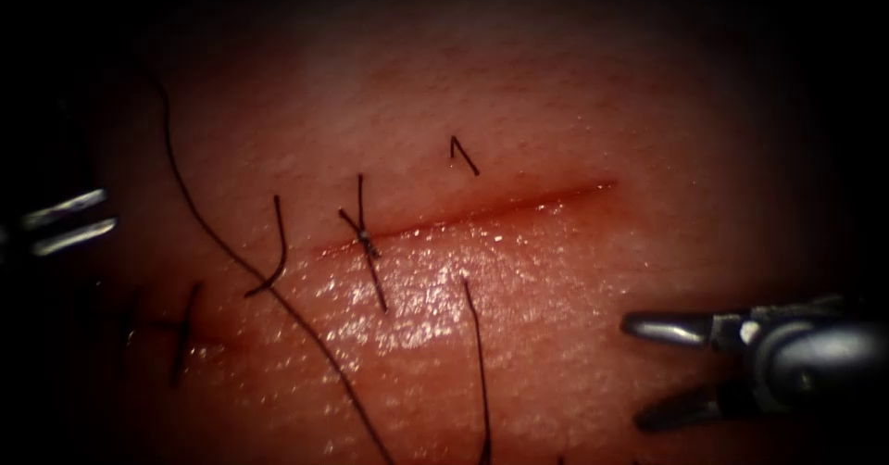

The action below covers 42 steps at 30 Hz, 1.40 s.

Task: Wound Closure
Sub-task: Gently pull to lengthen tail with right grippers

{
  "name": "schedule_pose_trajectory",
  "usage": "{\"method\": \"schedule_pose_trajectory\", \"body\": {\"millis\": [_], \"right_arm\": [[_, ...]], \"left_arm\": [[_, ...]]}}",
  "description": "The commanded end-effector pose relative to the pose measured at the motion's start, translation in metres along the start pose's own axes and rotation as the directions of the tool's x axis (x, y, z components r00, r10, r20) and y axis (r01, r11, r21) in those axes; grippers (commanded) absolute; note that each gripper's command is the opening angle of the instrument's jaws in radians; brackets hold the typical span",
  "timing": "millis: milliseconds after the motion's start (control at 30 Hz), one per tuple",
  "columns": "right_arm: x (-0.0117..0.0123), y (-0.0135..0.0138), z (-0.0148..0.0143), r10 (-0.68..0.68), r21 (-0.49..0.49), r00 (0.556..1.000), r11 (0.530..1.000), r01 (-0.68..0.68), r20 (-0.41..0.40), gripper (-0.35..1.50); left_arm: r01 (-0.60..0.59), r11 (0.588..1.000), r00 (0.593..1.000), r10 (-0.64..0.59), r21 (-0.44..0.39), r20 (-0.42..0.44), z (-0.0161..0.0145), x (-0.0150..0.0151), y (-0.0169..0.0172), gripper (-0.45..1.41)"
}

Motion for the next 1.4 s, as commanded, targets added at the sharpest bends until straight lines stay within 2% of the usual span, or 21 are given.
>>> {"method": "schedule_pose_trajectory", "body": {"millis": [33, 167, 200, 267, 400, 500, 600, 867, 967, 1000, 1033, 1067, 1100, 1133, 1300, 1400], "right_arm": [[-0.0007, 0.0020, 0.0019, 0.001, -0.015, 1.000, 1.000, -0.001, 0.002, 1.23], [-0.0020, 0.0040, 0.0048, 0.008, -0.041, 0.999, 0.999, -0.009, -0.031, 1.38], [-0.0020, 0.0040, 0.0048, 0.008, -0.041, 0.999, 0.999, -0.009, -0.031, 1.38], [-0.0032, 0.0050, 0.0072, 0.004, -0.037, 0.998, 0.999, -0.006, -0.059, 1.35], [-0.0047, 0.0066, 0.0101, -0.006, -0.047, 0.998, 0.999, 0.003, -0.068, 1.21], [-0.0062, 0.0078, 0.0127, -0.030, -0.086, 0.997, 0.996, 0.024, -0.072, 1.30], [-0.0069, 0.0080, 0.0143, -0.038, -0.096, 0.997, 0.995, 0.031, -0.070, 1.30], [-0.0080, 0.0081, 0.0164, -0.052, -0.089, 0.996, 0.995, 0.045, -0.077, 1.25], [-0.0083, 0.0082, 0.0164, -0.053, -0.084, 0.996, 0.995, 0.047, -0.074, 1.14], [-0.0083, 0.0081, 0.0163, -0.053, -0.080, 0.996, 0.996, 0.047, -0.074, 1.08], [-0.0082, 0.0080, 0.0161, -0.054, -0.076, 0.996, 0.996, 0.048, -0.078, 0.89], [-0.0081, 0.0078, 0.0159, -0.048, -0.066, 0.996, 0.997, 0.043, -0.077, 0.52], [-0.0080, 0.0076, 0.0158, -0.042, -0.058, 0.996, 0.998, 0.038, -0.077, 0.03], [-0.0079, 0.0075, 0.0157, -0.018, -0.050, 0.997, 0.999, 0.015, -0.078, -0.34], [-0.0077, 0.0076, 0.0159, 0.115, -0.043, 0.991, 0.992, -0.118, -0.071, -0.35], [-0.0081, 0.0084, 0.0164, 0.183, -0.016, 0.983, 0.983, -0.183, -0.017, -0.35]], "left_arm": [[-0.002, 1.000, 1.000, 0.002, 0.001, -0.001, 0.0008, -0.0002, -0.0001, -0.45], [-0.004, 1.000, 1.000, 0.004, -0.004, -0.003, 0.0011, -0.0002, 0.0001, -0.45], [-0.004, 1.000, 1.000, 0.004, -0.004, -0.003, 0.0011, -0.0002, 0.0001, -0.45], [-0.004, 1.000, 1.000, 0.004, -0.003, -0.003, 0.0011, -0.0002, 0.0001, -0.45], [-0.005, 1.000, 1.000, 0.005, -0.004, -0.003, 0.0010, -0.0003, 0.0001, -0.45], [-0.005, 1.000, 1.000, 0.005, -0.005, -0.003, 0.0010, -0.0003, 0.0000, -0.45], [-0.005, 1.000, 1.000, 0.005, -0.005, -0.003, 0.0010, -0.0003, 0.0001, -0.45], [-0.005, 1.000, 1.000, 0.005, -0.004, -0.002, 0.0009, -0.0002, 0.0001, -0.45], [-0.005, 1.000, 1.000, 0.005, -0.004, -0.002, 0.0008, -0.0001, 0.0001, -0.45], [-0.005, 1.000, 1.000, 0.005, -0.004, -0.002, 0.0008, -0.0001, 0.0001, -0.45], [-0.005, 1.000, 1.000, 0.005, -0.004, -0.002, 0.0008, -0.0001, 0.0001, -0.45], [-0.005, 1.000, 1.000, 0.005, -0.004, -0.002, 0.0008, -0.0001, 0.0001, -0.45], [-0.005, 1.000, 1.000, 0.005, -0.004, -0.002, 0.0008, -0.0001, 0.0001, -0.45], [0.001, 1.000, 1.000, -0.001, -0.004, -0.002, 0.0008, -0.0001, 0.0001, -0.45], [0.001, 1.000, 1.000, -0.001, -0.003, -0.002, 0.0009, -0.0001, 0.0001, -0.45], [0.001, 1.000, 1.000, -0.001, -0.003, -0.002, 0.0009, -0.0001, 0.0001, -0.45]]}}
